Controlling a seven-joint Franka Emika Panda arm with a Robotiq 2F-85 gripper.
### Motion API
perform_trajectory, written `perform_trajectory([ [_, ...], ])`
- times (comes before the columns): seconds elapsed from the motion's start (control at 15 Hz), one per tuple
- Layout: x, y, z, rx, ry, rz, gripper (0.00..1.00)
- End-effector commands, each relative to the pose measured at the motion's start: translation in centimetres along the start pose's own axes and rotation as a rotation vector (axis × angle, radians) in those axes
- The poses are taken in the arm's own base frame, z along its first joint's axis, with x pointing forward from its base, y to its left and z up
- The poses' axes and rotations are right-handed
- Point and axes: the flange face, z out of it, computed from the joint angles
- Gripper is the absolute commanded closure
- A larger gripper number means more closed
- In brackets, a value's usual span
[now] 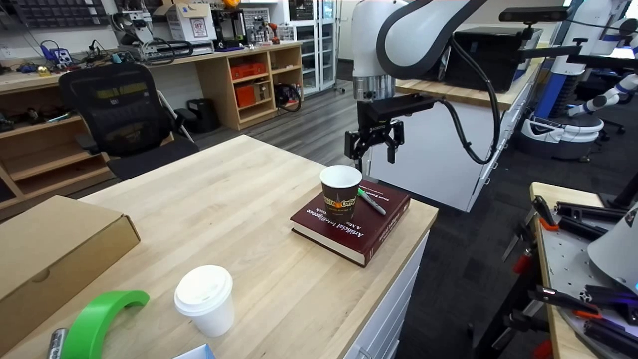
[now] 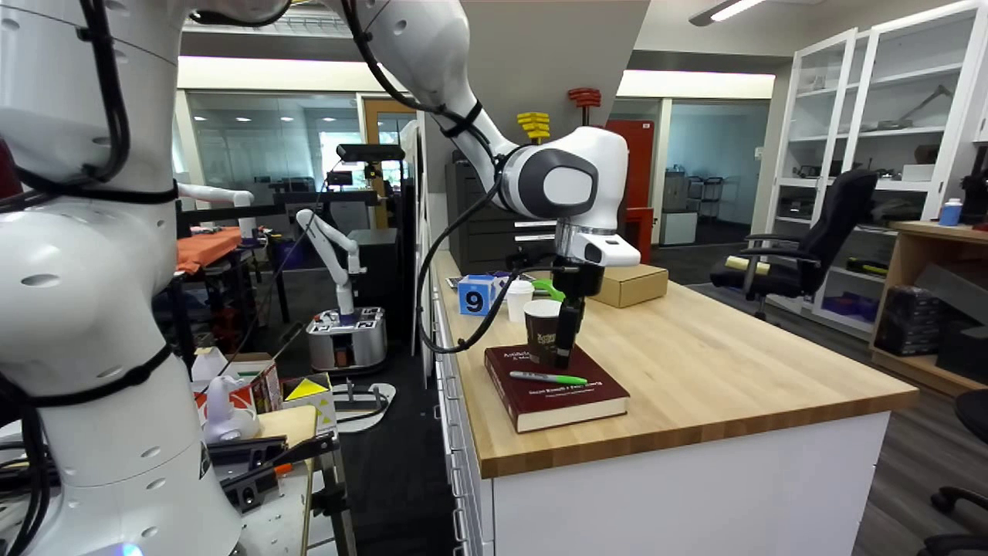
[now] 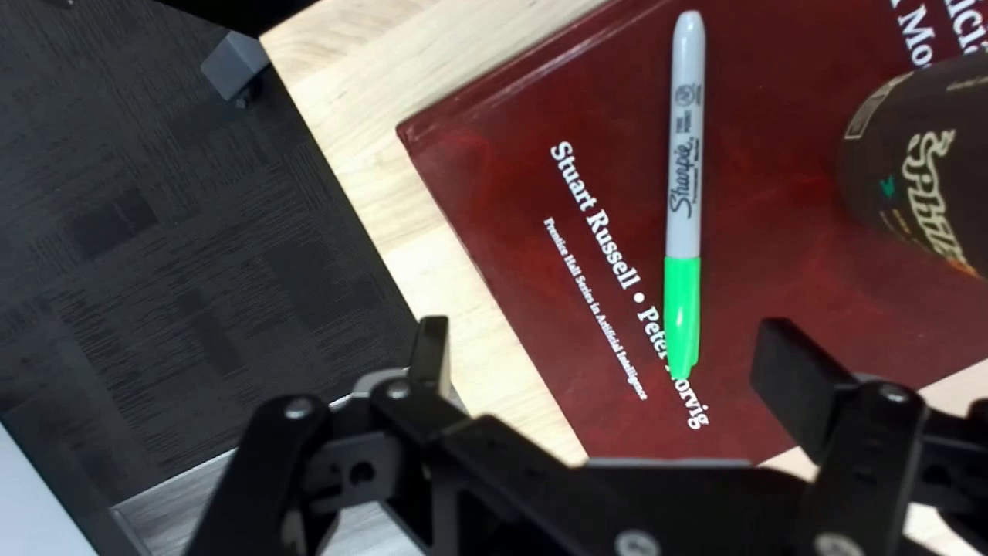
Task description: Pick the pen and put it in the cup
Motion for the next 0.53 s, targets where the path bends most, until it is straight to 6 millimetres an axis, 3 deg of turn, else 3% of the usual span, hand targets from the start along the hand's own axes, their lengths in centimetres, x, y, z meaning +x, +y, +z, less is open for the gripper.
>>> perform_trajectory([
  [0.0, 1.2, -1.3, 0.5, -0.028, 0.018, 0.002, 0.0],
  [0.47, 0.9, -2.5, 3.1, -0.035, 0.005, -0.05, 0.0],
])
